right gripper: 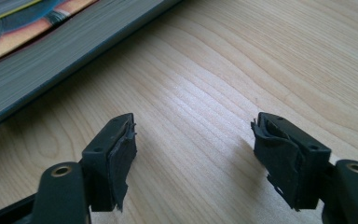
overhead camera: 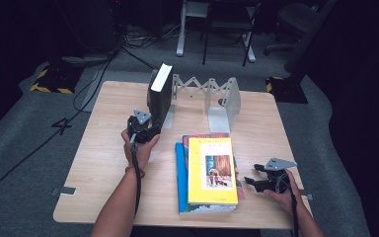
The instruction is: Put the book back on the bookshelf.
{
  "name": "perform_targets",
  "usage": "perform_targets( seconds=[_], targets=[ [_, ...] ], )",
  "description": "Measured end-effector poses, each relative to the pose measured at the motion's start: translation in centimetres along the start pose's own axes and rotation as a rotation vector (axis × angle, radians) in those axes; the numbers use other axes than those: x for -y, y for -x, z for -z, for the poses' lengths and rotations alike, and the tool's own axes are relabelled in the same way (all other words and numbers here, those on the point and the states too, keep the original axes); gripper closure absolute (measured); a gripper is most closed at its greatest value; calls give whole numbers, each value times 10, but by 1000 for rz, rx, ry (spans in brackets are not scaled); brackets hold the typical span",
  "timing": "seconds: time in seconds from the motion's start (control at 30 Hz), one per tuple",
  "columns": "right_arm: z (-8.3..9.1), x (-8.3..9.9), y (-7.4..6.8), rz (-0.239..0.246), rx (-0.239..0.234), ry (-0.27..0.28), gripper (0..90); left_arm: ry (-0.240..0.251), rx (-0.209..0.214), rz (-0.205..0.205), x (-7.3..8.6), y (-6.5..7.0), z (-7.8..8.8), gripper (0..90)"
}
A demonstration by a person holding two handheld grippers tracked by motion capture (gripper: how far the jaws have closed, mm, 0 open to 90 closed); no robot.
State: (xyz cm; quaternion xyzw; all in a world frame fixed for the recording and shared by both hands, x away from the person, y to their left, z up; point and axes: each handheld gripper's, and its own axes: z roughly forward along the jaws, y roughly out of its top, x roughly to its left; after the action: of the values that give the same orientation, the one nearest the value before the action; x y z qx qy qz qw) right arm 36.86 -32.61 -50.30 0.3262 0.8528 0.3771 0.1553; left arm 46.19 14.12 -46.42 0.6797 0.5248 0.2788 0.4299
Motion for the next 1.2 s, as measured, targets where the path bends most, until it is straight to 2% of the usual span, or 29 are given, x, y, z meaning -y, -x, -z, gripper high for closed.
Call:
perform_targets(
  seconds=[0.1, 0.2, 0.3, 0.4, 0.63, 0.77, 0.9, 0.97, 1.0, 1.03, 1.1, 1.2],
  targets=[
    [1, -1, -1, 6, 5, -7, 298, -15, 2, -23, 3, -5, 6, 406],
    [1, -1, -1, 11, 9, -12, 294, -19, 11, -29, 5, -10, 12, 387],
    [2, -1, 0, 9, 10, -17, 292, -34, 45, -26, 8, -14, 17, 373],
    [3, -2, 1, 3, 8, -14, 286, -45, 68, -43, 11, -14, 22, 364],
    [8, -5, 2, -8, 10, 0, 274, -88, 153, -123, 25, -12, 34, 330],
    [11, -7, 1, -1, 5, 3, 274, -113, 173, -170, 31, -10, 40, 325],
    [13, -10, -3, 15, -1, 5, 275, -131, 195, -186, 37, -9, 45, 319],
    [14, -12, -4, 19, -8, 8, 276, -143, 200, -219, 38, -8, 48, 312],
    [15, -13, -5, 19, -14, 8, 276, -146, 207, -218, 40, -7, 50, 308],
    [16, -14, -6, 23, -20, 8, 275, -150, 208, -233, 41, -7, 51, 308],
    [17, -16, -9, 30, -19, 3, 275, -180, 242, -249, 43, -6, 54, 296],
    [21, -20, -11, 27, -9, 1, 278, -179, 249, -289, 46, -4, 58, 282]
  ],
)
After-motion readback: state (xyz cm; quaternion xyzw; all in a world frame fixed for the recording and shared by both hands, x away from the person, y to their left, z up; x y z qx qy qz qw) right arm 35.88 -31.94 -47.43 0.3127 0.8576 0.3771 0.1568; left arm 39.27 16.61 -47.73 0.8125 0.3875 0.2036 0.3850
